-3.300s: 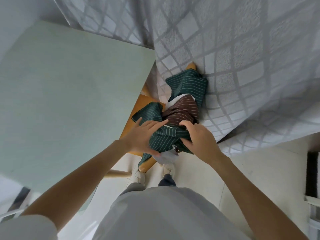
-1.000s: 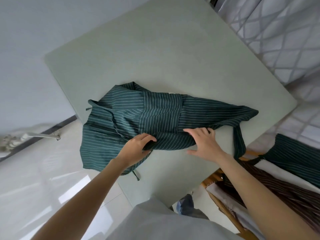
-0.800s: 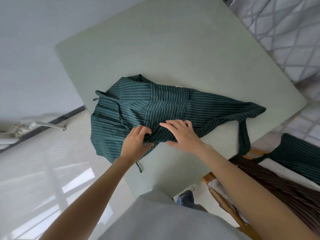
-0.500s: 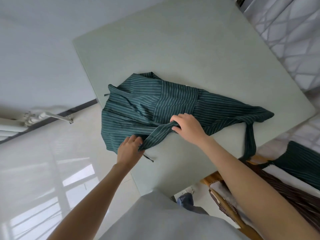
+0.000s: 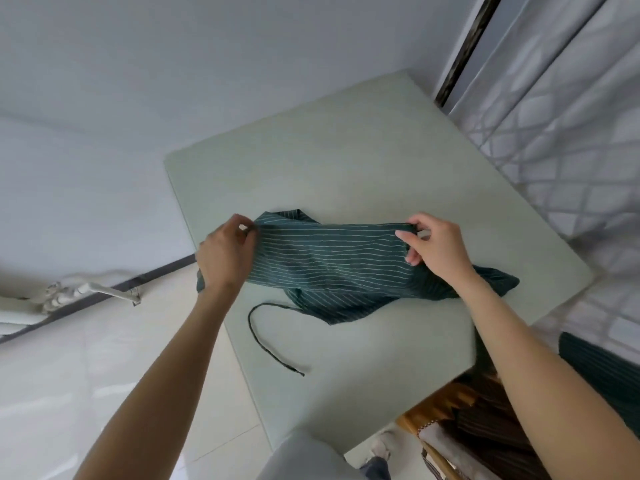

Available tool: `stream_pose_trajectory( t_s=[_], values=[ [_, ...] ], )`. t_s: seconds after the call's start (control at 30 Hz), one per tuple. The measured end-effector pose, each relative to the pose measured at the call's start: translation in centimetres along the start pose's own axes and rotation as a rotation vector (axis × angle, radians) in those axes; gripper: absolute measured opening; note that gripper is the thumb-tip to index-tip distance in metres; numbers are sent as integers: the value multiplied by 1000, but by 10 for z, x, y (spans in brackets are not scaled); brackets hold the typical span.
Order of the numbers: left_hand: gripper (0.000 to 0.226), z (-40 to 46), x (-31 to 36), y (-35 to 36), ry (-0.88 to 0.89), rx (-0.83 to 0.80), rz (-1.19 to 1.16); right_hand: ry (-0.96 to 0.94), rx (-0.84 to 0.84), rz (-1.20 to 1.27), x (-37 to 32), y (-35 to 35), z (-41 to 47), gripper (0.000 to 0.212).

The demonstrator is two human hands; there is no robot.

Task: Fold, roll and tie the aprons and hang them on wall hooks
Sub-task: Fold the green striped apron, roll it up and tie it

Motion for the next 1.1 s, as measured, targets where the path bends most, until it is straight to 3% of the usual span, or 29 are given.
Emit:
stream_pose_trajectory(
  t_s=[0.17, 0.4, 0.47, 0.57, 0.67, 0.83, 0.97, 1.1],
  values=[
    [16, 68, 47, 9, 9, -10, -306, 100, 218, 279, -2, -39, 48, 14],
    [19, 159, 108, 52, 188, -25, -374, 45, 373, 217, -3, -85, 126, 14],
    [31, 181, 130, 73, 272, -98, -312, 36, 407, 141, -2, -95, 148, 19],
    [73, 196, 151, 126, 362, -328, -204, 46, 301, 61, 9, -88, 178, 49],
    [86, 191, 163, 156, 475, -375, -112, 21, 180, -10, 23, -65, 187, 75],
    [68, 173, 153, 213, 554, -465, 101, 14, 39, -340, 68, -13, 181, 74],
    [79, 162, 121, 275, 458, -685, 343, 188, -227, -613, 130, 42, 175, 77],
    [93, 169, 102, 311, 416, -779, 474, 327, -314, -626, 173, 68, 179, 80]
  ],
)
Point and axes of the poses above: each hand's wrist, its own z-axis towards the middle knuckle, its own y-axis out of the palm, x = y × z, the point moved 10 cm from there along z, towards the middle knuckle, and after that the axes turned 4 degrees about z, right-handed, at the moved point
